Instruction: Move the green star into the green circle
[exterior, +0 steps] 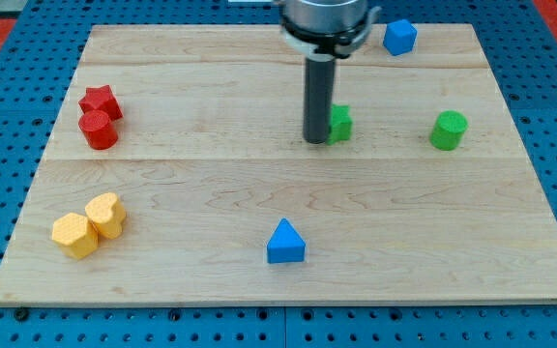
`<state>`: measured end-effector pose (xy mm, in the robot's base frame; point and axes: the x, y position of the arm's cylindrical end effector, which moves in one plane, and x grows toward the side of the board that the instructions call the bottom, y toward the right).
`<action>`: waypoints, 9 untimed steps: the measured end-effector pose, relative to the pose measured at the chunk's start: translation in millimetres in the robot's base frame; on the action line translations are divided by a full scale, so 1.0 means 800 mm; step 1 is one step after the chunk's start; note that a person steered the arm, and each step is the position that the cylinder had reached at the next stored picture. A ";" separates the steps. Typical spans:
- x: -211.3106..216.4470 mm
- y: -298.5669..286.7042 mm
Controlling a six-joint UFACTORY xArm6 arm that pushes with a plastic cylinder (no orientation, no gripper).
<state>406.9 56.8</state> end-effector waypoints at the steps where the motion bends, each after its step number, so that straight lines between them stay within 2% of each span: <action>1: -0.003 0.007; 2: -0.010 -0.014; 5: -0.037 -0.014; 7: -0.041 0.007; 9: -0.041 0.069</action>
<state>374.1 111.8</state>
